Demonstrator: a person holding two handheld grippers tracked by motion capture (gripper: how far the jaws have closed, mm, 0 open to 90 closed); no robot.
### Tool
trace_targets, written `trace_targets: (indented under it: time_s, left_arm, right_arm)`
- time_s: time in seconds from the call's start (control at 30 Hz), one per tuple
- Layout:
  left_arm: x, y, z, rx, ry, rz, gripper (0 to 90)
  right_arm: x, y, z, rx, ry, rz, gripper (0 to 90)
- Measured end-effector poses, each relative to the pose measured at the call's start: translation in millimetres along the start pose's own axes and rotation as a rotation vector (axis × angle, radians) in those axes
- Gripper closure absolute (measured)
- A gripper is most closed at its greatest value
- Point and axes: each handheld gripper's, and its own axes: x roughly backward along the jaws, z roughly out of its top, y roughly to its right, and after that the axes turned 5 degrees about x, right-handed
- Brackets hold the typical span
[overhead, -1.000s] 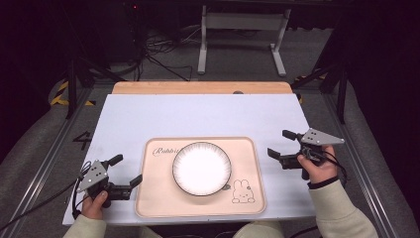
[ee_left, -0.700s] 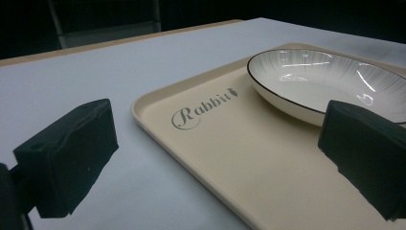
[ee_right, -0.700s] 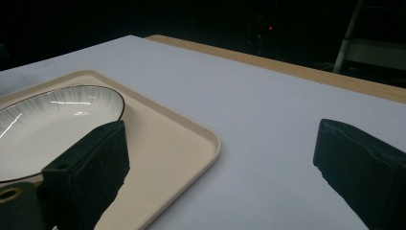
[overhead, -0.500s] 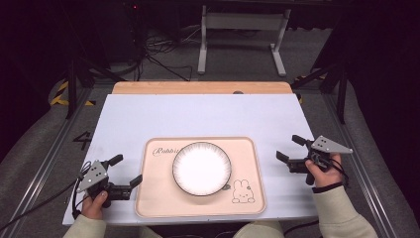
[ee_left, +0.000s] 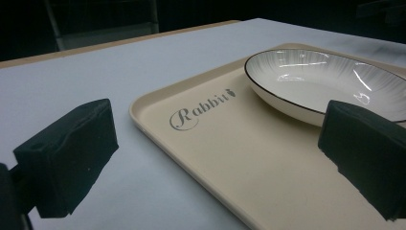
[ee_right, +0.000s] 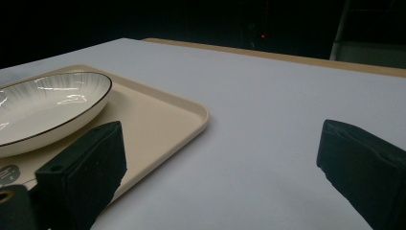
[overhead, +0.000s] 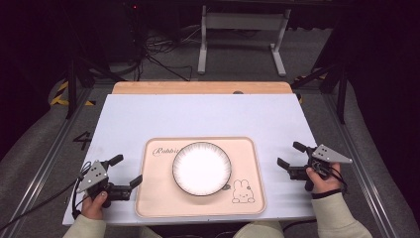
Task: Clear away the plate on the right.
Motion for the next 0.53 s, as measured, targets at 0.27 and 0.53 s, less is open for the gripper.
trace_targets:
  time_s: [0.27, 0.53]
  left_arm:
    - [0.2, -0.3, 0.3, -0.001, 0.004, 0.005, 0.3]
    - [0.4, -0.7, 0.3, -0.008, 0.005, 0.009, 0.3]
  right_arm:
    - [-2.2, -3.9, -1.3, 0.037, -0.021, -0.024, 3.7]
    - [-2.8, -3.2, -1.1, 0.034, -0.025, -0.018, 3.4]
